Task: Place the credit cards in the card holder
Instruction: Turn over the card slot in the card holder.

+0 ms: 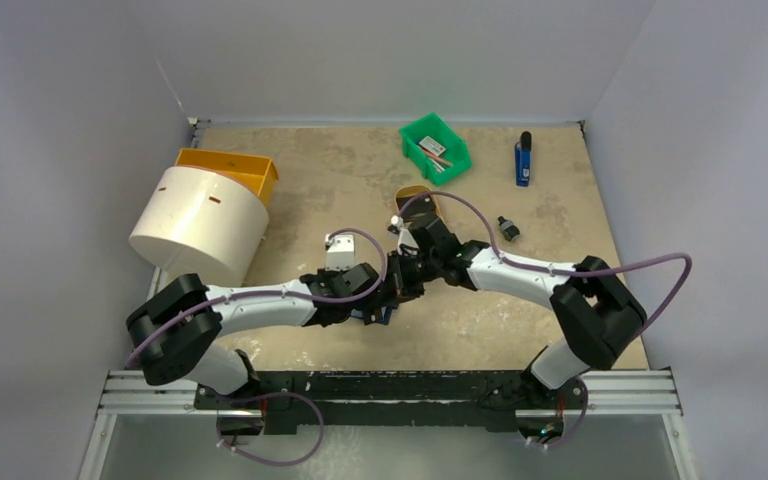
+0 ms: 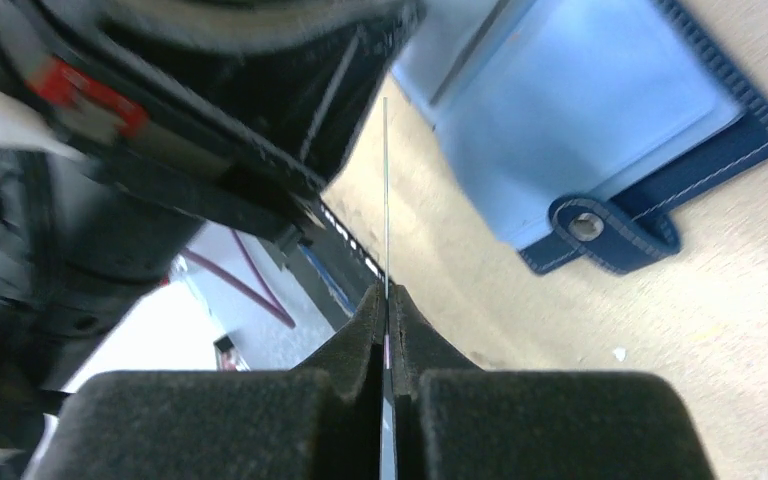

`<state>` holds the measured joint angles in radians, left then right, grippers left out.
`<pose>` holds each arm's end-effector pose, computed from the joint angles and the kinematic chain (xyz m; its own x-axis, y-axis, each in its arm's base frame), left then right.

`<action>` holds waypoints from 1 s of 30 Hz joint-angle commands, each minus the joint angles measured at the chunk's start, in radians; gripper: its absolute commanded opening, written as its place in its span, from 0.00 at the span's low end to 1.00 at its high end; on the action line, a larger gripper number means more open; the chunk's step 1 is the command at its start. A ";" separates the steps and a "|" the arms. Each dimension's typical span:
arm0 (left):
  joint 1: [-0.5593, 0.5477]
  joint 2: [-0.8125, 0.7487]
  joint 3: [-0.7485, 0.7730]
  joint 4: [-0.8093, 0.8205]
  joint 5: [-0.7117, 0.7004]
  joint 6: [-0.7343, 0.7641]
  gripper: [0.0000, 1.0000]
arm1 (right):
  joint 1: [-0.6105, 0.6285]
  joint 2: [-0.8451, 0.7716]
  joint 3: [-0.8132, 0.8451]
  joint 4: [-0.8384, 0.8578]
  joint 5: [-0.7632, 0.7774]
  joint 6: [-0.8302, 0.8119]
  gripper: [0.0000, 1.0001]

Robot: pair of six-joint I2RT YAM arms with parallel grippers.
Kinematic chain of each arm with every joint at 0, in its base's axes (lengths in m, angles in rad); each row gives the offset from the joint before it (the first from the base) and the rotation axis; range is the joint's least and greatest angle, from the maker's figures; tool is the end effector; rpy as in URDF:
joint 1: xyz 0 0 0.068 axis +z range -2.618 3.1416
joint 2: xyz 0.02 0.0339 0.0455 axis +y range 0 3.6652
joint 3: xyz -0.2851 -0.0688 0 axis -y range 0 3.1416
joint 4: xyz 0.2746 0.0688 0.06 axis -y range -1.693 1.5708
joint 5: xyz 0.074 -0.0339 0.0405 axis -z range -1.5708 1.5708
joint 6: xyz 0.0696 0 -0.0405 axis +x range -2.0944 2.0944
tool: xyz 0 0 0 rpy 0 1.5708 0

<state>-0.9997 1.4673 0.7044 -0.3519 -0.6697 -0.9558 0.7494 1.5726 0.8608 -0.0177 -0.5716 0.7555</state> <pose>0.1915 -0.2182 0.1353 -0.6981 -0.0982 -0.7093 -0.1011 0.9941 -0.0381 0.2426 0.2772 0.1763 -0.9505 -0.0967 -0.2955 -0.2974 0.5595 0.7736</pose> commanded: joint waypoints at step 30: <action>0.003 -0.217 -0.087 -0.079 -0.119 -0.143 0.13 | -0.092 0.036 -0.170 -0.043 0.058 0.002 0.00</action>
<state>-0.9997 1.2526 0.6277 -0.4583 -0.7712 -1.0821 0.6704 1.6211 0.6941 -0.0731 -0.5686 0.7563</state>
